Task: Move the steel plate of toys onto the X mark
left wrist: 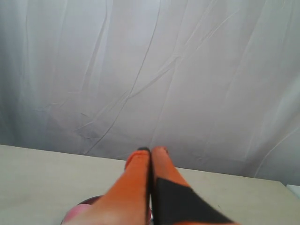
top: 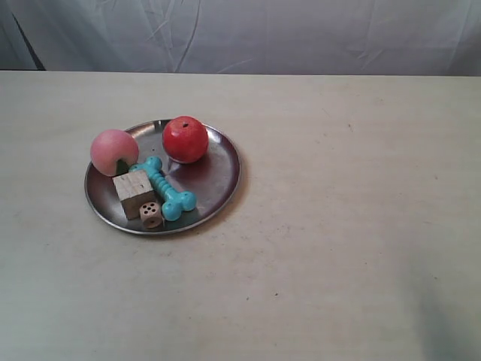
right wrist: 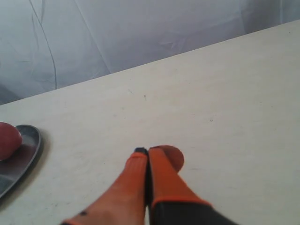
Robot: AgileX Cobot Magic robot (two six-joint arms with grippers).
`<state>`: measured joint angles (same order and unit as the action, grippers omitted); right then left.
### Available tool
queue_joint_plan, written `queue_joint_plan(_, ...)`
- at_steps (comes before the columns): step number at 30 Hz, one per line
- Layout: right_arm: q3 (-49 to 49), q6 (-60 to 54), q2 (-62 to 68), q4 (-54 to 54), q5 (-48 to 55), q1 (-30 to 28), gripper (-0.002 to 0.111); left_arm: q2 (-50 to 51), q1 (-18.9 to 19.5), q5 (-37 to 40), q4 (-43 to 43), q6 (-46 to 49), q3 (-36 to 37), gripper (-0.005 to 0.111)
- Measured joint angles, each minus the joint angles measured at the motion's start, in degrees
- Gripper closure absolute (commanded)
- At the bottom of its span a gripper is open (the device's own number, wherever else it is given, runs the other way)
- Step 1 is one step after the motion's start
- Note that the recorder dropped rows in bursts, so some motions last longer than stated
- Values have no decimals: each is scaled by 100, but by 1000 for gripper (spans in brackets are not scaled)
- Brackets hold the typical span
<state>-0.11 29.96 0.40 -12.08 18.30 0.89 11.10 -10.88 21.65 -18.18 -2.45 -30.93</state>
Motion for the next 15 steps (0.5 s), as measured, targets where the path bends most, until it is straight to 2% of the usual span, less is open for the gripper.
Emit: queue_joint_plan(15,0,0,0,5,0,0,109,0,0,0,85,0,0,107)
